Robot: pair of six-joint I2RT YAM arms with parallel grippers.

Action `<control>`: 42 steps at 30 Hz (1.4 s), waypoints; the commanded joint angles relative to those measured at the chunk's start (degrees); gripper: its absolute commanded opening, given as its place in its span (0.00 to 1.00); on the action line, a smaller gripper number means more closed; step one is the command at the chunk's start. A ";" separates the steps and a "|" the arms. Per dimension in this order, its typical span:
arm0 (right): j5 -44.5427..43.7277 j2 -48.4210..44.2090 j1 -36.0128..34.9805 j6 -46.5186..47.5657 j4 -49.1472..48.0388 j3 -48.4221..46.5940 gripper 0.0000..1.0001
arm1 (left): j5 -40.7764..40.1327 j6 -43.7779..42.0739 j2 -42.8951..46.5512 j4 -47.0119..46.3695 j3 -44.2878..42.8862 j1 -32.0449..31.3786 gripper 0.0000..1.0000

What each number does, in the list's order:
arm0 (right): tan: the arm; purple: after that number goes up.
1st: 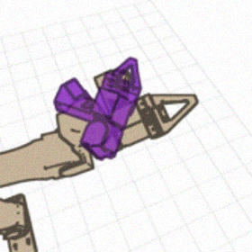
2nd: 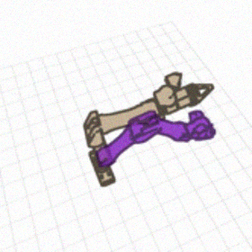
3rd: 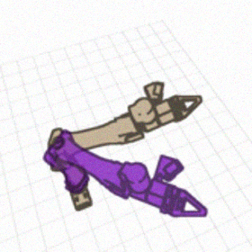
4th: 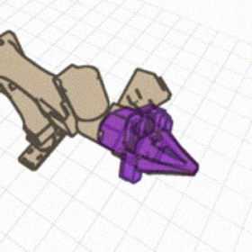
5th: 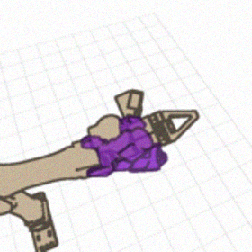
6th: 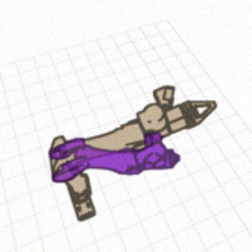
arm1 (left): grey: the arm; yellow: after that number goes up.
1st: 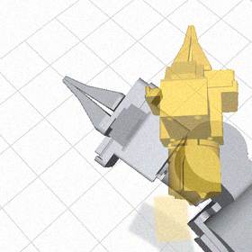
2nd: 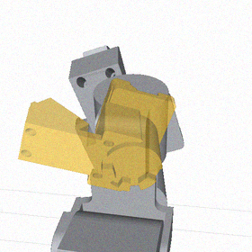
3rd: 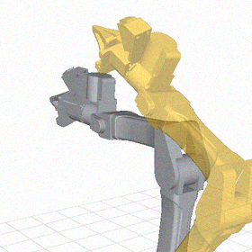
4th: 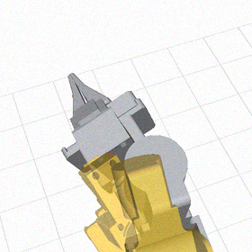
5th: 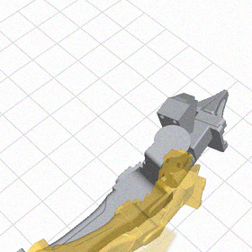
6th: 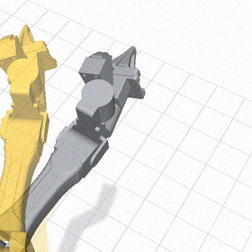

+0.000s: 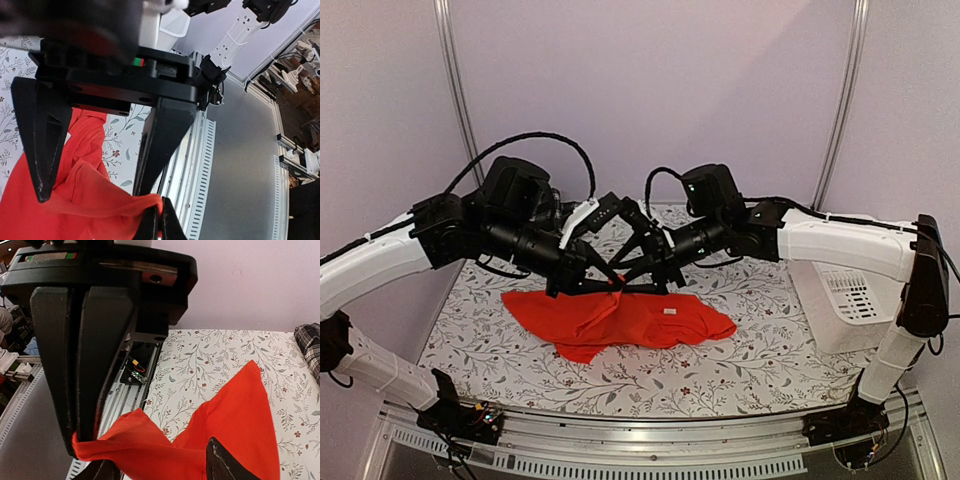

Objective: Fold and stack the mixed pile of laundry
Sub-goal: Pass from the left arm to the right, then pick up the crumpled T-shirt from the center of the board.

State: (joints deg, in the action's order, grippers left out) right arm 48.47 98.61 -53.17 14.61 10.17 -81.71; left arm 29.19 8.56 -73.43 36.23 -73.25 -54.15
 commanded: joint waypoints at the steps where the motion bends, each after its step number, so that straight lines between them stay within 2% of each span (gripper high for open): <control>1: 0.78 0.36 -1.38 -0.81 0.16 -1.34 0.43 | -2.79 1.78 1.12 -2.17 -0.80 2.99 0.00; 5: 0.37 0.01 -1.42 -2.23 -0.15 -1.81 0.07 | -3.16 4.17 0.86 -5.48 -0.92 5.89 0.00; 6: 0.04 -0.06 -1.41 -2.42 -0.11 -1.97 0.01 | -3.79 4.69 0.74 -6.20 -1.12 6.47 0.00; 12: -2.79 -2.32 1.77 -5.40 -0.51 -1.61 0.00 | -8.00 9.47 1.32 -9.81 -0.09 12.16 0.00; 15: -6.83 -4.15 6.41 -9.07 -1.00 -0.71 0.00 | -15.51 15.27 3.49 -9.87 1.60 16.71 0.40; 18: -10.55 -5.55 11.05 -13.08 -0.92 -1.71 0.00 | -22.96 23.32 8.14 -10.39 5.37 21.10 0.92; 19: -11.82 -6.17 12.41 -14.12 -0.88 -2.10 0.00 | -25.59 25.50 10.25 -11.23 7.46 22.41 0.99; 21: -14.40 -7.50 14.91 -17.52 -0.55 -2.22 0.00 | -28.61 29.59 14.21 -11.36 11.81 25.21 1.00; 24: -16.81 -9.16 18.34 -19.64 1.18 -1.67 0.00 | -28.99 34.25 17.39 -10.02 17.94 30.44 1.00; 27: -18.24 -10.25 20.53 -19.97 2.38 -0.18 0.00 | -32.75 43.35 16.99 -2.24 21.42 35.13 1.00; 34: -17.33 -11.88 22.04 -19.80 3.62 1.05 0.00 | -32.31 49.09 14.65 -6.90 29.68 38.62 0.99; 36: -17.12 -11.54 22.05 -19.81 4.26 0.50 0.00 | -30.33 47.31 12.24 -8.92 30.04 38.93 1.00; 38: -17.28 -11.17 22.05 -19.81 4.89 0.04 0.00 | -25.78 41.81 10.73 -10.63 30.10 38.90 0.99; 42: -20.10 -10.81 22.28 -19.33 6.59 -1.18 0.00 | -23.70 37.29 10.79 -11.26 32.61 38.68 0.90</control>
State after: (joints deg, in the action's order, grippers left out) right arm 31.22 88.33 -31.33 -4.73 14.61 -81.23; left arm 1.65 51.24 -62.98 27.92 -43.03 -15.84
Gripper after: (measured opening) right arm 0.007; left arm 0.946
